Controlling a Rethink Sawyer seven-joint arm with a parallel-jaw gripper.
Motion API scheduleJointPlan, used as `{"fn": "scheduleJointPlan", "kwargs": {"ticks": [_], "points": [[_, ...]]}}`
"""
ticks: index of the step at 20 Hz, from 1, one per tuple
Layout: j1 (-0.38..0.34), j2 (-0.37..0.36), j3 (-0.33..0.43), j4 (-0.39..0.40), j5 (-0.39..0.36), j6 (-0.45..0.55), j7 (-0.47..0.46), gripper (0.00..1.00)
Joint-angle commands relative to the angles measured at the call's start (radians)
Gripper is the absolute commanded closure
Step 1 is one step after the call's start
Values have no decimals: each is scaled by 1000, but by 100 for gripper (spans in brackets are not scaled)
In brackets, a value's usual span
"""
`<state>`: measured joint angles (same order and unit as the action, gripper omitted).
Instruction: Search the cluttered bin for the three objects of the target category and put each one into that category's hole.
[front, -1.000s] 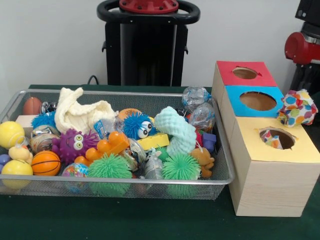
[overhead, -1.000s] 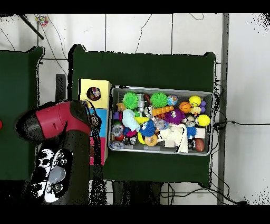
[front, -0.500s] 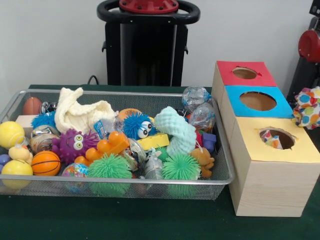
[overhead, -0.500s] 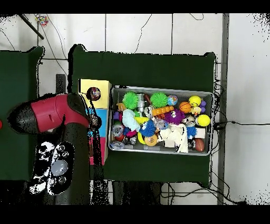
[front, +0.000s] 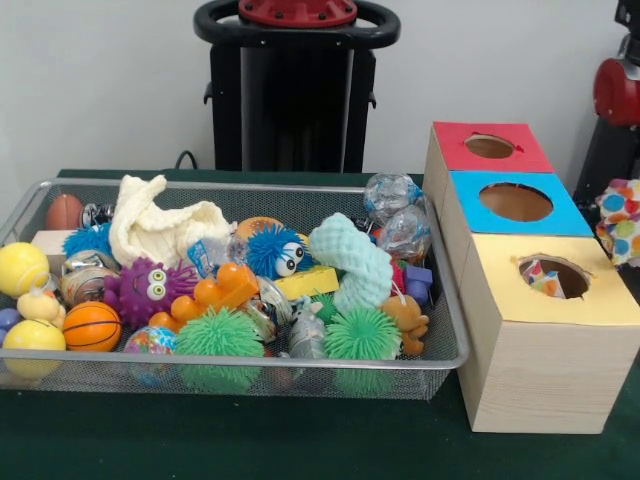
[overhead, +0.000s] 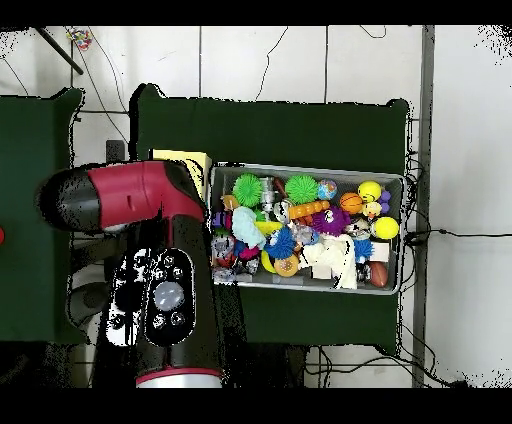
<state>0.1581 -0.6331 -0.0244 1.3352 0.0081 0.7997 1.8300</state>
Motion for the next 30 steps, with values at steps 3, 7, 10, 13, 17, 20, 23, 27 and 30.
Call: {"fn": "scheduleJointPlan", "kwargs": {"ticks": [3,7,10,13,17,20,23,27,30], "points": [[-101,-25,71,71,-19,141,-49,100],[-121,-12,110,55,-11,113,-52,100],[-129,-3,123,28,-18,126,-66,100],[-100,27,58,-42,-91,137,-44,100],[-75,96,-35,-98,-171,69,36,100],[-108,95,-20,-65,-190,-46,28,100],[-134,73,-2,-21,-203,-82,13,100],[-202,38,58,79,-193,-137,-39,100],[-302,16,138,188,-171,-201,-97,100]]}}
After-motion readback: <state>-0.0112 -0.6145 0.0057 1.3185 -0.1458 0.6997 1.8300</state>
